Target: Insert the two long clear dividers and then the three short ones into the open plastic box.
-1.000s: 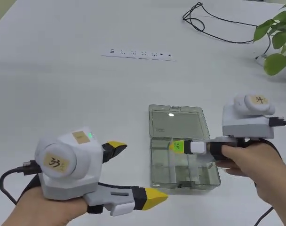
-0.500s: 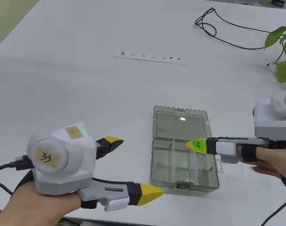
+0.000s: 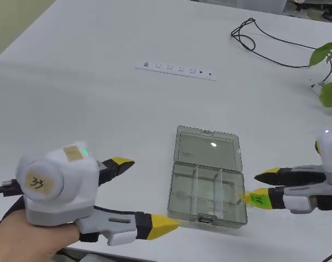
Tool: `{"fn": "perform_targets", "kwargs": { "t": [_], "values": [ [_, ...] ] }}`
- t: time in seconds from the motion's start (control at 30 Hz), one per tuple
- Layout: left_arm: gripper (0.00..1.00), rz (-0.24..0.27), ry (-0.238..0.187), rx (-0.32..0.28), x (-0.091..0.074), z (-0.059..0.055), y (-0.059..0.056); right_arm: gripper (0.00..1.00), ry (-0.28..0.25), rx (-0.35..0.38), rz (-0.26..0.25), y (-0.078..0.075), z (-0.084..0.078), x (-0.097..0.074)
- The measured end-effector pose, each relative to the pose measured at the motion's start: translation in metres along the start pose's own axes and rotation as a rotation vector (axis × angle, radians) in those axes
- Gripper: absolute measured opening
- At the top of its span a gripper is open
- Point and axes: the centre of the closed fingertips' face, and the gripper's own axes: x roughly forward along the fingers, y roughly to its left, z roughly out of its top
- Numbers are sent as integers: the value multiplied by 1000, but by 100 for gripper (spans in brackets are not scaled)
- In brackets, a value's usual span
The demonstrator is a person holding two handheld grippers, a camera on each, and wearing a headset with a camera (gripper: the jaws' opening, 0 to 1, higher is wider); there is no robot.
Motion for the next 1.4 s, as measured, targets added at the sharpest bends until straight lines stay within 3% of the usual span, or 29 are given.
{"fn": "perform_targets", "kwargs": {
  "t": [0.23, 0.43, 0.53, 0.83, 1.4],
  "values": [
    [90, -7, 0, 6, 2, 2, 0, 55, 99, -143, -17, -22, -23, -4],
    [91, -16, 9, 9, 3, 1, 1, 55, 187, -247, -15, -34, -40, -2],
    [91, -20, 15, 8, 5, -1, 2, 54, 266, -324, -23, -42, -53, 0],
    [91, -25, 22, 5, 7, -2, 2, 51, 389, -483, -25, -60, -73, 8],
    [91, -28, 22, -2, 8, -2, 2, 44, 512, -574, -24, -87, -98, 25]
  ]
}}
